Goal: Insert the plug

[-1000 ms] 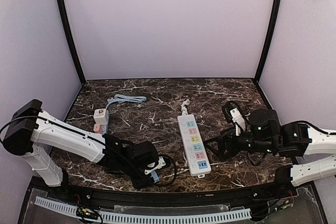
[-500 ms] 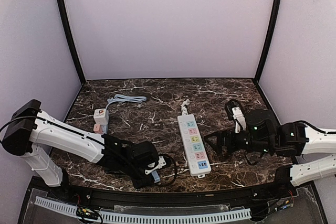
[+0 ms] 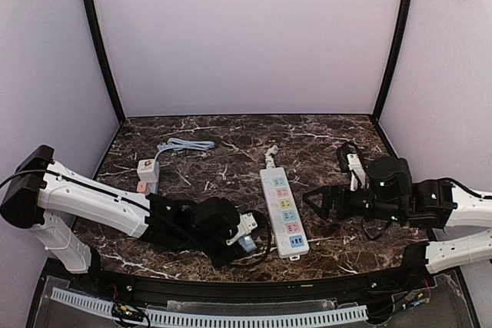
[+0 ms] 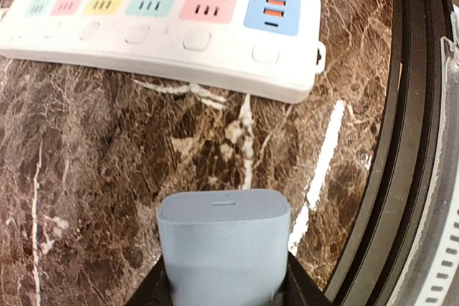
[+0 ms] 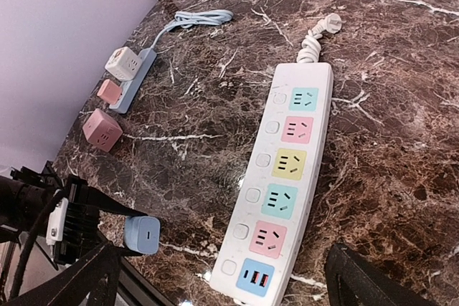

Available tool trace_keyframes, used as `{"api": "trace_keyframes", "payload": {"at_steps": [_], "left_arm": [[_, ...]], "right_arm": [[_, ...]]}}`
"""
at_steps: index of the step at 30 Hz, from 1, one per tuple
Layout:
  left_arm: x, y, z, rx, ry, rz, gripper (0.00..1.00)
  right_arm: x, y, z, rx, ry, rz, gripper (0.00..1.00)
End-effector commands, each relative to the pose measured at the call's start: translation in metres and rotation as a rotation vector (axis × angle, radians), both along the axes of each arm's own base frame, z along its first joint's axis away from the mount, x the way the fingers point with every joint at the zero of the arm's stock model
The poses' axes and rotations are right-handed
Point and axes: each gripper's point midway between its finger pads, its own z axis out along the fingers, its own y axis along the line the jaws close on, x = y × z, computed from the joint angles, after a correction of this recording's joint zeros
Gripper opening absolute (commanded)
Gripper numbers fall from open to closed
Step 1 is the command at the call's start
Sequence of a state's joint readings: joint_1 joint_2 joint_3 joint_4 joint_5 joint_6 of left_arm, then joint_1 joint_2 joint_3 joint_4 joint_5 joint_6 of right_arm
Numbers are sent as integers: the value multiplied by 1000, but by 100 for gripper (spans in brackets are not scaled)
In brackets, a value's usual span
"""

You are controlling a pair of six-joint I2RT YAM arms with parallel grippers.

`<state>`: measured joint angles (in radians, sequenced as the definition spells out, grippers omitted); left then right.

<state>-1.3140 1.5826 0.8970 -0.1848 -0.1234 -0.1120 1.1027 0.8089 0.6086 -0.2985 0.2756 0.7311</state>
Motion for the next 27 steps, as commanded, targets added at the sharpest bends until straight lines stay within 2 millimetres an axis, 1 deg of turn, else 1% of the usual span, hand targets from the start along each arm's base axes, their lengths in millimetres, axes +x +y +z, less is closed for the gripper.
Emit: {"api": "trace_keyframes", "payload": {"at_steps": [1, 6, 8, 9, 10, 11, 12, 14, 15, 16, 17, 18, 19, 20, 21, 22, 27], "left_arm": [[16, -28, 29, -115, -124, -20, 1], [17, -49, 37, -198, -210, -123, 1], [16, -55, 39, -230, -249, -168, 1], [15, -55, 37, -229, -270, -190, 1], [17, -59, 43, -255, -301, -205, 1], [18, -59, 41, -255, -313, -210, 1], [19, -62, 45, -274, -340, -220, 1], [20, -65, 48, -286, -372, -236, 1], [20, -65, 45, -283, -380, -239, 1], [22, -67, 49, -296, -402, -245, 1], [22, -65, 47, -296, -414, -247, 1], [23, -67, 52, -315, -444, -256, 1], [24, -64, 48, -311, -456, -258, 1], [26, -66, 56, -340, -489, -256, 1], [27, -63, 52, -335, -503, -252, 1], [28, -65, 57, -354, -524, -252, 1], [26, -65, 56, -371, -533, -265, 1]], "right_arm": [[-2, 11, 10, 38, 8, 68, 99], [-7, 21, 8, 58, 75, 145, 99], [-9, 23, 9, 75, 109, 166, 99], [-10, 25, 9, 84, 128, 174, 99], [-9, 24, 9, 93, 146, 174, 99], [-9, 24, 8, 100, 165, 175, 99], [-9, 25, 7, 106, 185, 179, 99], [-9, 25, 4, 113, 229, 180, 99], [-10, 26, 1, 117, 256, 181, 99], [-9, 26, -1, 116, 281, 179, 99], [-10, 26, -4, 116, 309, 179, 99], [-10, 26, -6, 115, 334, 182, 99], [-11, 27, -7, 117, 358, 187, 99], [-13, 29, -6, 123, 383, 205, 99], [-13, 29, -5, 128, 397, 212, 99], [-13, 29, -4, 131, 406, 213, 99], [-13, 31, -5, 136, 447, 211, 99]]}}
